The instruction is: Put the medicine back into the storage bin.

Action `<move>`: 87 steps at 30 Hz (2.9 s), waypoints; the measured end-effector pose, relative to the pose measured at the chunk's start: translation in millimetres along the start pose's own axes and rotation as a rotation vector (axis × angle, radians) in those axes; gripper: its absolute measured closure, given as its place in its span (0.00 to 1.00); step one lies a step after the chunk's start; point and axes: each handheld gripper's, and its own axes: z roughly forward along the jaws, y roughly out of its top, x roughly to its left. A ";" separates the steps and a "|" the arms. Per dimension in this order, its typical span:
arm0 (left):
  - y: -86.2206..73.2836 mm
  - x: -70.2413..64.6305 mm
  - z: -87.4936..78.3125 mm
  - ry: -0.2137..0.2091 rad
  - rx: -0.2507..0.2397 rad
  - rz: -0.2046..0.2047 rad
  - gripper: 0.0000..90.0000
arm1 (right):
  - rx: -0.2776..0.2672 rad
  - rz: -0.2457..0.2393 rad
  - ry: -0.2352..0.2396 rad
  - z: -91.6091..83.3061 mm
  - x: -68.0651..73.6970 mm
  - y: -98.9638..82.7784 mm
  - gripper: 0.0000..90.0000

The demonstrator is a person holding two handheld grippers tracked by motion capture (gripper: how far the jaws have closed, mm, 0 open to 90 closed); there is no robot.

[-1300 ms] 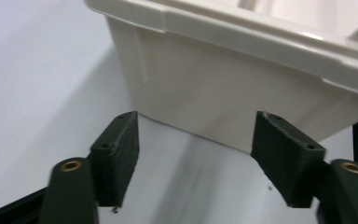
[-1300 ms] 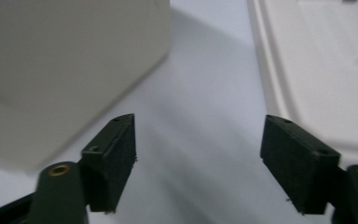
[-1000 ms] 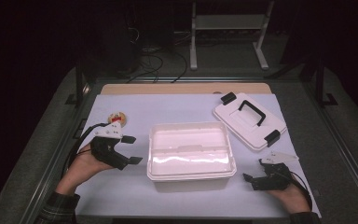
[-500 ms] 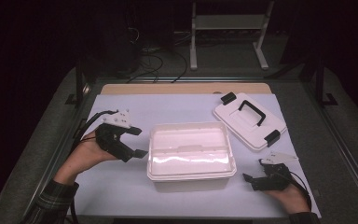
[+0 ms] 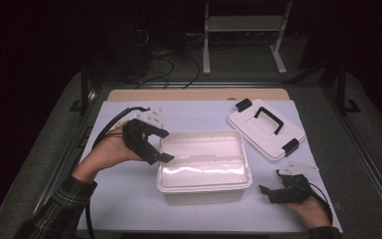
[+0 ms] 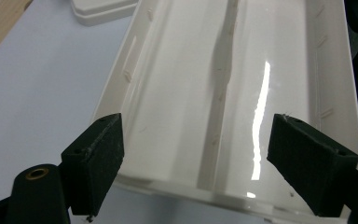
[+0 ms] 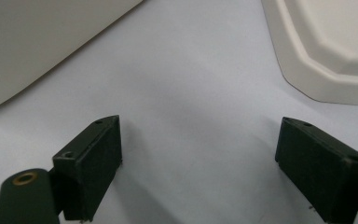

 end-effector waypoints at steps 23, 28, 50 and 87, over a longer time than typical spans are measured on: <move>54.4 -2.8 59.9 -0.080 0.154 0.060 0.26 | -0.001 0.001 0.001 0.1 -0.3 0.1 0.15; 62.2 -7.9 71.5 -0.103 0.199 0.094 0.37 | -0.001 0.002 0.002 0.1 -0.3 0.0 0.15; 85.1 -13.7 94.4 -0.142 0.343 0.141 0.88 | 0.000 0.001 0.003 0.1 -0.7 0.0 0.15; 104.0 -15.2 56.4 -0.126 0.314 0.123 0.99 | -0.002 0.002 0.004 0.0 -0.7 -0.1 0.15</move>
